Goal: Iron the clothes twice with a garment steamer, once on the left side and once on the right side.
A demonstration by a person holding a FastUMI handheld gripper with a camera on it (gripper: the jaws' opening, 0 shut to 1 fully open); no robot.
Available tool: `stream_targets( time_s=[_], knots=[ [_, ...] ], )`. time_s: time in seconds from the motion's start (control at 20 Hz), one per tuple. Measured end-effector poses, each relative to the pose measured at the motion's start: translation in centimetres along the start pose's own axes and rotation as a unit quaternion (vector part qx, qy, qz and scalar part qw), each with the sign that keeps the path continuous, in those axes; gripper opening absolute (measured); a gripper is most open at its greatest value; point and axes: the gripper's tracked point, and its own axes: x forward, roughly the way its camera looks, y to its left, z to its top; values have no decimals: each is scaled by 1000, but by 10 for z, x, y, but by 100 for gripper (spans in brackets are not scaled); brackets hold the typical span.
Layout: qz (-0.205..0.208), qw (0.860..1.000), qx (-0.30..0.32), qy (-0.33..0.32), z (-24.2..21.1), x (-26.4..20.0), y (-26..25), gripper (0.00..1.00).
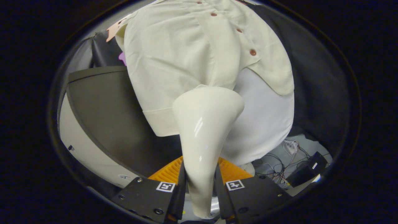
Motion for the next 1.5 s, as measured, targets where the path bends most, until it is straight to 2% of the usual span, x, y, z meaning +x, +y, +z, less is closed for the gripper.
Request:
stream_targets(
  time_s=[0.3,0.4,0.65,1.0,1.3,1.5],
  knots=[
    [27,995,1,-93,68,-47,4,45],
    [35,995,3,-98,85,-56,2,44],
    [17,993,-23,-117,142,-81,-9,44],
    [13,980,-34,-197,261,-122,-36,44],
    [-16,968,-26,-248,374,-123,-75,44],
    [-9,966,-28,-258,426,-103,-77,44]
  ],
)
